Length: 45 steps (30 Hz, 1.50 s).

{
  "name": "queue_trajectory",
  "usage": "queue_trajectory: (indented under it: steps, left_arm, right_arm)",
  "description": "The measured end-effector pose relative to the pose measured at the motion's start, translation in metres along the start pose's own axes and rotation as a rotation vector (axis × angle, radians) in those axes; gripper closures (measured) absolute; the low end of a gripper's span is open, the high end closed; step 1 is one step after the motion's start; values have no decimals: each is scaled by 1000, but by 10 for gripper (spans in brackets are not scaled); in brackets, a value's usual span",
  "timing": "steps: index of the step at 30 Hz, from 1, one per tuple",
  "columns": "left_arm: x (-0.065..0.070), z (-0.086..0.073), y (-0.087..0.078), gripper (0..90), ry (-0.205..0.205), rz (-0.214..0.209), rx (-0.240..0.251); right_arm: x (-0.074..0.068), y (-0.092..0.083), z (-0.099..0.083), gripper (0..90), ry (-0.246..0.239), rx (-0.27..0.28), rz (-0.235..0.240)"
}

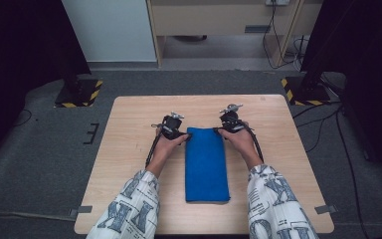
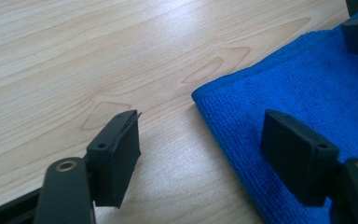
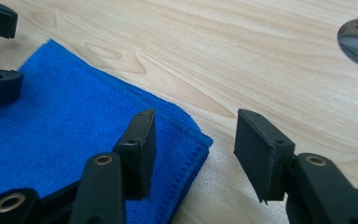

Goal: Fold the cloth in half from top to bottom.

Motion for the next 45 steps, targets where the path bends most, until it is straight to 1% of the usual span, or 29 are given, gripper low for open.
queue_trajectory:
  steps: [2, 4, 9, 10, 11, 13, 14, 15, 16, 17, 18, 19, 20, 22, 23, 26, 30, 33, 34, 35, 38, 39, 42, 45]
  left_arm:
    - [0, 0, 3, 294, -4, 10, 1]
    - [0, -1, 5, 320, -19, 6, 1]
    - [5, -1, 8, 382, 5, 5, -1]
    - [5, -1, 8, 409, 7, 4, 0]
    - [5, -1, 8, 417, 14, 6, 0]
    - [7, 0, 7, 467, 9, -4, -2]
    - [8, 0, 7, 513, 6, -13, -2]
    - [9, 0, 7, 587, 14, -14, -4]
    - [10, 0, 7, 587, 18, -19, -4]
    - [12, 0, 7, 618, 25, -23, -5]
    - [14, 1, 7, 657, 24, -30, -7]
    - [15, 1, 7, 732, 22, -35, -9]
    - [17, 1, 7, 732, 22, -36, -10]
    - [20, 1, 7, 798, 32, -38, -12]
    - [20, 1, 6, 812, 32, -38, -14]
    - [22, 3, 3, 832, 32, -36, -6]
    - [24, 7, -4, 840, 28, -34, 13]
    - [27, 10, -10, 841, 40, -28, 27]
    - [29, 12, -13, 842, 41, -24, 35]
    - [29, 13, -16, 842, 42, -25, 42]
    - [30, 17, -23, 846, 46, -19, 66]
    - [29, 18, -25, 848, 45, -18, 72]
    - [26, 20, -28, 850, 26, -16, 94]
    - [23, 23, -30, 850, 15, -18, 118]
  right_arm:
    - [-1, 3, -1, 479, 5, -9, 2]
    - [-2, 6, -2, 480, 4, -22, 2]
    - [-5, 11, -4, 487, 0, -34, 5]
    - [-7, 12, -4, 491, -9, -36, 2]
    - [-8, 13, -4, 493, -10, -33, 1]
    - [-10, 14, -4, 516, -12, -28, 7]
    - [-10, 14, -4, 542, -18, -26, 7]
    - [-11, 13, -5, 607, -26, -25, 15]
    - [-11, 13, -5, 607, -26, -25, 15]
    - [-11, 13, -5, 645, -31, -25, 18]
    - [-12, 12, -6, 721, -28, -25, 30]
    - [-13, 11, -8, 798, -34, -14, 46]
    - [-13, 11, -8, 798, -34, -14, 46]
    - [-14, 11, -10, 840, -44, 3, 52]
    - [-15, 11, -10, 846, -47, 5, 51]
    - [-16, 6, -9, 851, -55, 13, 52]
    - [-15, -6, -9, 852, -48, 51, 54]
    - [-16, -14, -10, 853, -45, 71, 60]
    - [-17, -20, -9, 853, -45, 90, 62]
    - [-17, -20, -9, 853, -45, 90, 62]
    - [-19, -29, -6, 853, -49, 120, 61]
    - [-20, -33, -3, 853, -45, 139, 61]
    - [-20, -35, -1, 853, -40, 152, 65]
    - [-20, -36, 5, 852, -49, 161, 60]
Point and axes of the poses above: each handheld gripper's, and its own axes: y roughly forward along the jaws, z roughly out of its top, x roughly to its right, the point moved 2 cm from there along y, roughly forward along the jaws, and after that the axes turned 3 degrees about z, right-handed, at the moved point
